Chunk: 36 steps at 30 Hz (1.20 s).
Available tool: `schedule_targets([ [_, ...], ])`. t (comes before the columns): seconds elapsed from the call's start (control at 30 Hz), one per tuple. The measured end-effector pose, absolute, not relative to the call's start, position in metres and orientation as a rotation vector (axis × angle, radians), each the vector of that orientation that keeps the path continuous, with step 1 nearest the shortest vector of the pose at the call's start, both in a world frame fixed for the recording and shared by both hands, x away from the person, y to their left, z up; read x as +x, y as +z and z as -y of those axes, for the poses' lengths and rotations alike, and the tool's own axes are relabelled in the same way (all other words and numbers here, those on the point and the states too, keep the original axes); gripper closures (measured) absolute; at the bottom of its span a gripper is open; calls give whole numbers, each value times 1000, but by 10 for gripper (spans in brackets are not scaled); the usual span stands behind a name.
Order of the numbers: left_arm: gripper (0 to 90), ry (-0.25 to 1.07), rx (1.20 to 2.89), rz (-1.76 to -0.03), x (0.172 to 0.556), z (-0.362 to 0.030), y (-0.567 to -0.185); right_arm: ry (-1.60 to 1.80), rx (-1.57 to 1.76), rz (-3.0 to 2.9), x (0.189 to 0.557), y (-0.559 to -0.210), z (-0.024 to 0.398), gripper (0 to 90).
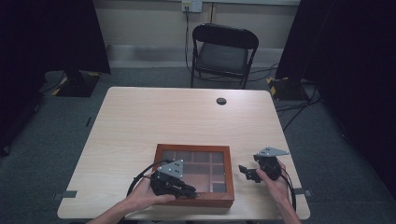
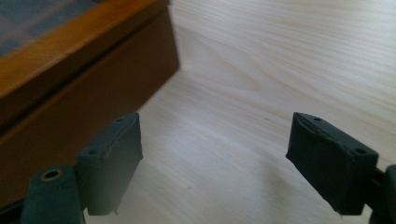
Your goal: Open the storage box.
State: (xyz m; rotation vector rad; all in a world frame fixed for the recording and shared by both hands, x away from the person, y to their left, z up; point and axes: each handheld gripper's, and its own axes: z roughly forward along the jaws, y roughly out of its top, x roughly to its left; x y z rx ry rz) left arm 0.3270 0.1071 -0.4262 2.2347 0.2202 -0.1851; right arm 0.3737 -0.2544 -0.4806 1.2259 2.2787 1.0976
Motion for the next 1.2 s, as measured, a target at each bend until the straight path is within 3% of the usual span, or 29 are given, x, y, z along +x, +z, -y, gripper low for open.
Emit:
schedule_targets([
  [0.33,828,-213,2224,-240,330,-107,-423,1231,1123,-2355,366,-475,239,172],
  [0.43,828,-216,2219,-243,330,-108,-421,1257,1091,-2361,363,-473,235,209],
  [1.2,828,-250,2236,-245,338,-108,-404,1365,1001,-2430,351,-467,238,260],
])
